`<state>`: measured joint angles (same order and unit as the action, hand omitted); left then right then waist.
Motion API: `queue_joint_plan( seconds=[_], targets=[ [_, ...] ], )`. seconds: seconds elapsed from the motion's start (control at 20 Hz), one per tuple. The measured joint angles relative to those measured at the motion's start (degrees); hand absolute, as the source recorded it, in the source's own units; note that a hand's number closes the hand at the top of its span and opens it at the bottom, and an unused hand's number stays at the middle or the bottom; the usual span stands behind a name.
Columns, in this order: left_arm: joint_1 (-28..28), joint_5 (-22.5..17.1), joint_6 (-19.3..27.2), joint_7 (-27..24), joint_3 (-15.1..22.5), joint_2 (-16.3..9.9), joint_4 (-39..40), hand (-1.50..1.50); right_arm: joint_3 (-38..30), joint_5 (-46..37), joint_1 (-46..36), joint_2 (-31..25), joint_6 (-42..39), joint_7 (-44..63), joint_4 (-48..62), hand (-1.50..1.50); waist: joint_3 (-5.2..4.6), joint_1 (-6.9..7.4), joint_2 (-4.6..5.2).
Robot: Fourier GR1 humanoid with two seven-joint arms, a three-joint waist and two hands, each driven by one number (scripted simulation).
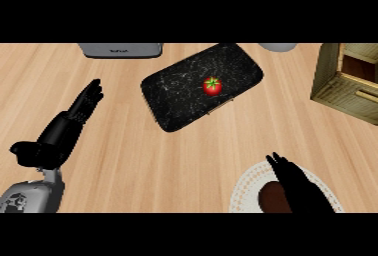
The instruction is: Pick the cupcake from the placemat and place it in the basket
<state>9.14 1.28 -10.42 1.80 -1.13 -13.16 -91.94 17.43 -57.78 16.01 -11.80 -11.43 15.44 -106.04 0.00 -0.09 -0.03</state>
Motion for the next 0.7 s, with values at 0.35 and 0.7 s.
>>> queue_joint_plan(
  seconds=[0.35,0.7],
  targets=[
    [0.4,0.4,-0.7,-0.1,-0.8,0.8,0.5,0.0,1.4,-0.9,-1.0,-0.4,-1.8,-1.7,4.1,1.5,-0.33,-0.04,-0.17],
    [0.4,1.4,-1.0,0.4,-1.1,1.6,-0.1,0.0,3.5,-4.5,-2.2,-1.0,-0.9,-3.2,5.7,1.5,-0.53,-0.13,-0.37]
  ],
)
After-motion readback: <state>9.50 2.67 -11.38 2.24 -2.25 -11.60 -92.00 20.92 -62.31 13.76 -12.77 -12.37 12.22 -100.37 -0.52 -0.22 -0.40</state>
